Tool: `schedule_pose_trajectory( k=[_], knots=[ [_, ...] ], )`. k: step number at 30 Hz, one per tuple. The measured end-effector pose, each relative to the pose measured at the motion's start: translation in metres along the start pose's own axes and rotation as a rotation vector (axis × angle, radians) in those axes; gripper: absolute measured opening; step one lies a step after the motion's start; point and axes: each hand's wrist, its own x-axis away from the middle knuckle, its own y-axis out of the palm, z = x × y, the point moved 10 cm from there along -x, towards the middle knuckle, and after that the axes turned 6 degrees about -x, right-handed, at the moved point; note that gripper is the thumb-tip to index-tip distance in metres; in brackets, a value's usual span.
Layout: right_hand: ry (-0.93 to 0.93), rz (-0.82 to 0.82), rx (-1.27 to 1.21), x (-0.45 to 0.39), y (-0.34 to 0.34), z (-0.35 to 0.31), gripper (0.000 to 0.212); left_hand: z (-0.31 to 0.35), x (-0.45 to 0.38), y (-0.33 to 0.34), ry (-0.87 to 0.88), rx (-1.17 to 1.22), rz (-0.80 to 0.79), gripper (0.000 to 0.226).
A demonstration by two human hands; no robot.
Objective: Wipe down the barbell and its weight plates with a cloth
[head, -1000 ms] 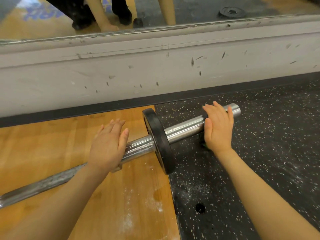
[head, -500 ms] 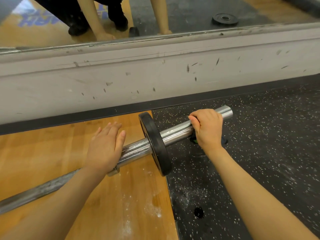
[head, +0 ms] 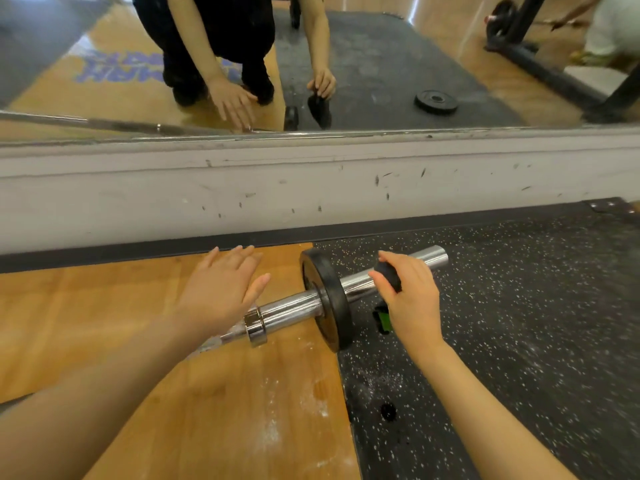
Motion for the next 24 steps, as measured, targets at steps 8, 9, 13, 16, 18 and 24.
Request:
schedule_pose_trajectory(
  k=[8, 9, 13, 16, 18, 24],
  knots=[
    [-0.201, -0.114, -0.02, 0.024, 0.028, -0.113, 0.019, -0.071, 0.049, -0.055, 0.008, 0.027, 0.058, 0.078],
    [-0.229, -0.15, -0.015, 0.027, 0.039, -0.127, 0.019, -0.078, 0.059, -0.054, 0.014, 0.033, 0.055, 0.08],
    [-0.265, -0.277, -0.029, 0.034, 0.089, -0.169, 0.02, -0.111, 0.092, -0.038, -0.033, 0.043, 0.005, 0.078],
    [-0.272, -0.309, -0.021, 0.031, 0.112, -0.197, 0.022, -0.137, 0.106, -0.03, -0.089, 0.057, -0.025, 0.068],
    [-0.269, -0.345, -0.026, 0.029, 0.124, -0.219, 0.021, -0.155, 0.117, -0.031, -0.143, 0.129, -0.041, 0.057],
    [-0.128, -0.504, -0.067, 0.02, 0.119, -0.29, 0.021, -0.186, 0.166, -0.082, -0.292, 0.275, -0.099, 0.055]
  ],
)
